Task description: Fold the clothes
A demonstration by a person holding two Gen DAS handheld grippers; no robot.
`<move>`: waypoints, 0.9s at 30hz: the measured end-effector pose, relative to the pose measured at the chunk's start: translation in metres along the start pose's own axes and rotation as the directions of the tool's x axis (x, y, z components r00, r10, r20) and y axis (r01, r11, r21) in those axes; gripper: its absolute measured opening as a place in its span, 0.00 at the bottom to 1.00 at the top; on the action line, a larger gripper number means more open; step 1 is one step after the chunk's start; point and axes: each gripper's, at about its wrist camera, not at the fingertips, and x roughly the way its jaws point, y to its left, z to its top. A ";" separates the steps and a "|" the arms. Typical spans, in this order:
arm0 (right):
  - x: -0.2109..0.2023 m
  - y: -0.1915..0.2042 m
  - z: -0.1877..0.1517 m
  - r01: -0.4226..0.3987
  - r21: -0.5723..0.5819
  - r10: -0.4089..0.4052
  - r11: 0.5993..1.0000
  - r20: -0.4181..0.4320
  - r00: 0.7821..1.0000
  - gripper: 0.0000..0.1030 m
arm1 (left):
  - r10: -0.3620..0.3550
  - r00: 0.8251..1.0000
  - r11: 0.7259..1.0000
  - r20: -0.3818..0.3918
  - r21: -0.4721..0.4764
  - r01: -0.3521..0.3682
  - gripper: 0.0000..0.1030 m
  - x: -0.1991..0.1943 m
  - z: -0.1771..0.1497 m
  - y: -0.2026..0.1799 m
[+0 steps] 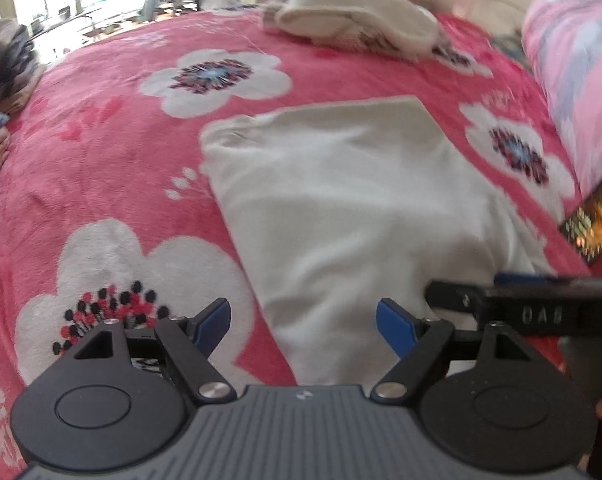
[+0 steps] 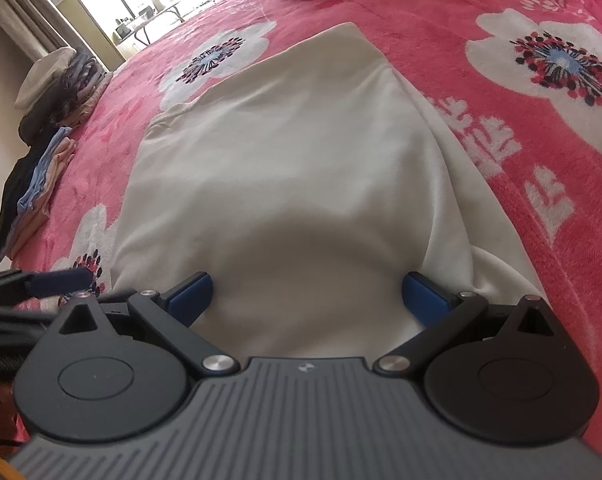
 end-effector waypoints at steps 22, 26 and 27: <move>-0.002 -0.003 -0.005 -0.009 0.021 0.008 1.000 0.050 0.999 0.99 | 0.006 1.000 0.997 0.000 -0.075 -0.006 0.79 0.004 -0.006 0.027; -0.002 -0.003 -0.004 -0.010 0.025 0.009 1.000 0.051 0.999 0.99 | 0.001 1.000 0.997 0.000 -0.072 -0.001 0.79 0.004 -0.007 0.027; -0.002 -0.003 -0.004 -0.008 0.021 0.007 1.000 0.049 0.999 0.99 | -0.001 1.000 0.998 0.000 -0.070 0.000 0.79 0.004 -0.007 0.027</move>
